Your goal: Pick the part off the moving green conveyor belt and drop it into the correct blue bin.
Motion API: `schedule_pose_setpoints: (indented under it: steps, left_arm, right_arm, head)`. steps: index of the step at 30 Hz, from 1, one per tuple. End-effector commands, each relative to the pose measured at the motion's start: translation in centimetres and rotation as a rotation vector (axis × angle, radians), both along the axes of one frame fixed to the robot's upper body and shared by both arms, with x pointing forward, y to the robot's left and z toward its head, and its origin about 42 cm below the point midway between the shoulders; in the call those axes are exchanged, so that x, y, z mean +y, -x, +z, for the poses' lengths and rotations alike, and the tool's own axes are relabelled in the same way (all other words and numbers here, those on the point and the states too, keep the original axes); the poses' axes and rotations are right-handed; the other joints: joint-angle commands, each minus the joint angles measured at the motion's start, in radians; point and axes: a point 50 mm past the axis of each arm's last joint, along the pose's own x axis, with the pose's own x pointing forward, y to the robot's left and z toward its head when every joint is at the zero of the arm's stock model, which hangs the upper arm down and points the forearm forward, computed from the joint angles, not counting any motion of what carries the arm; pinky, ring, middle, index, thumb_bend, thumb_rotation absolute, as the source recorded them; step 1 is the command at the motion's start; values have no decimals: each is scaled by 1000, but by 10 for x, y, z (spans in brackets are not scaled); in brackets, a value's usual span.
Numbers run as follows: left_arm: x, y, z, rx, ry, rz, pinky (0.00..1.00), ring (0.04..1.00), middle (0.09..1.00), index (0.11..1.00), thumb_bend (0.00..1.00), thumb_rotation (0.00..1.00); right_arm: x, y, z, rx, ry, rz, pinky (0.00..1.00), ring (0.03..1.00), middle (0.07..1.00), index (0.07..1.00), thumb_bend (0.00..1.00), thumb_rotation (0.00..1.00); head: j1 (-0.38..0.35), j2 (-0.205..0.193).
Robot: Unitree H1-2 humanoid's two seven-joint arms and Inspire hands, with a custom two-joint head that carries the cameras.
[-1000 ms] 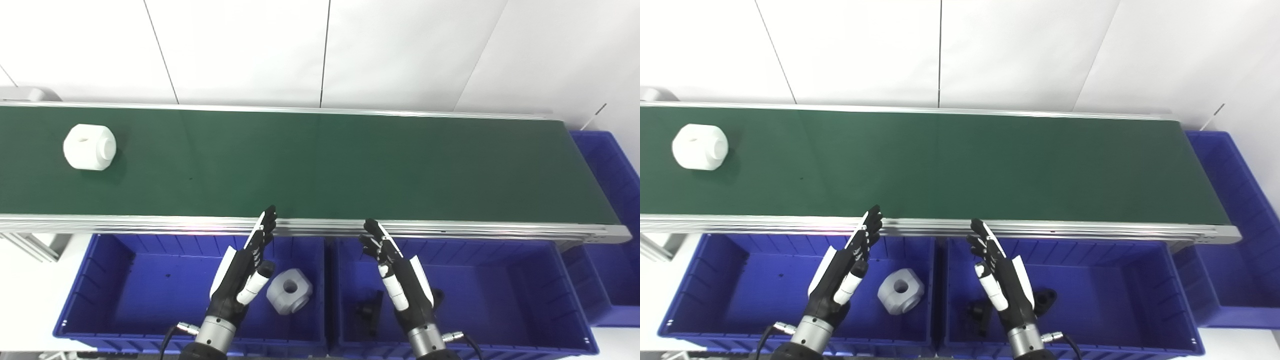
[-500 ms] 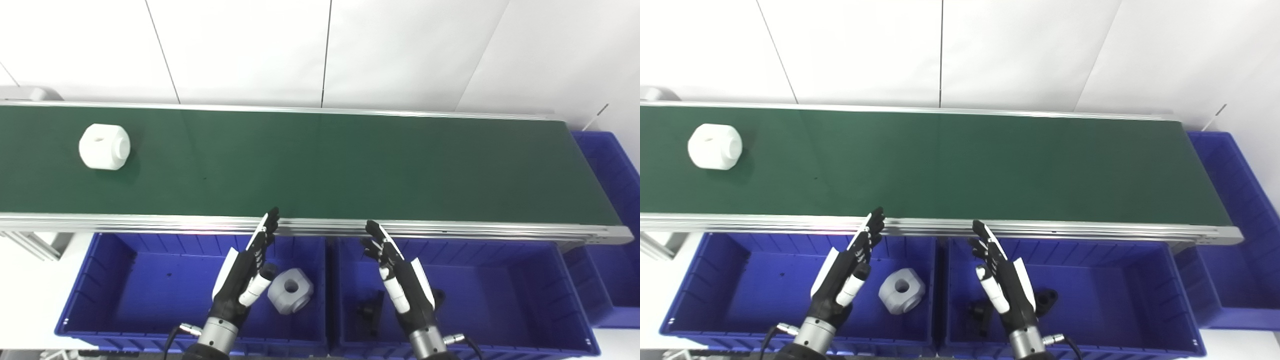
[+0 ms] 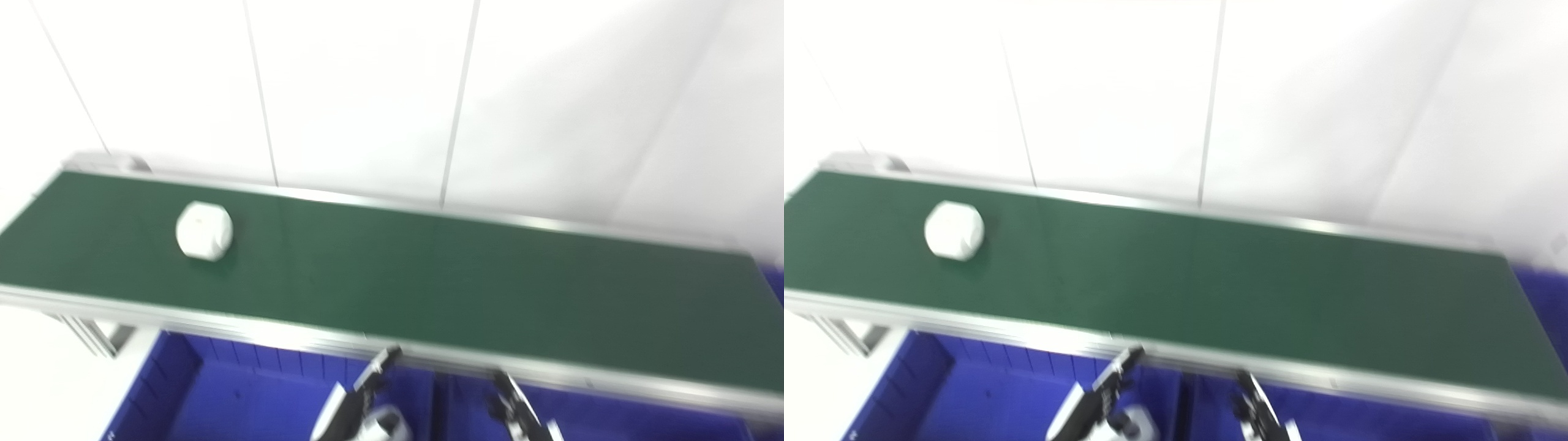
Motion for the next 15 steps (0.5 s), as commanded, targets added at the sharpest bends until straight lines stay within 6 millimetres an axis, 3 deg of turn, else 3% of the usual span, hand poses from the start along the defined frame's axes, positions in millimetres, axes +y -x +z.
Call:
schedule_pose_setpoints:
  steps: [1, 9, 15]
  left_arm:
    - [-7, -9, 11, -68, 24, 2, 948, 1000, 983, 932, 909, 840]
    - [-7, -11, 8, -57, 32, 1, 942, 1000, 985, 935, 933, 827]
    - [-6, -13, 2, -55, 24, -2, 935, 998, 985, 935, 950, 829]
  right_arm:
    - [0, -8, 9, -78, -14, 5, 871, 895, 952, 944, 903, 978]
    - [-1, -10, 7, -71, 0, 14, 860, 888, 959, 951, 901, 992]
    - [0, -13, 3, -59, -9, 18, 869, 889, 954, 956, 912, 991]
  head:
    - [3, -1]
    - [11, -10]
    - [31, -40]
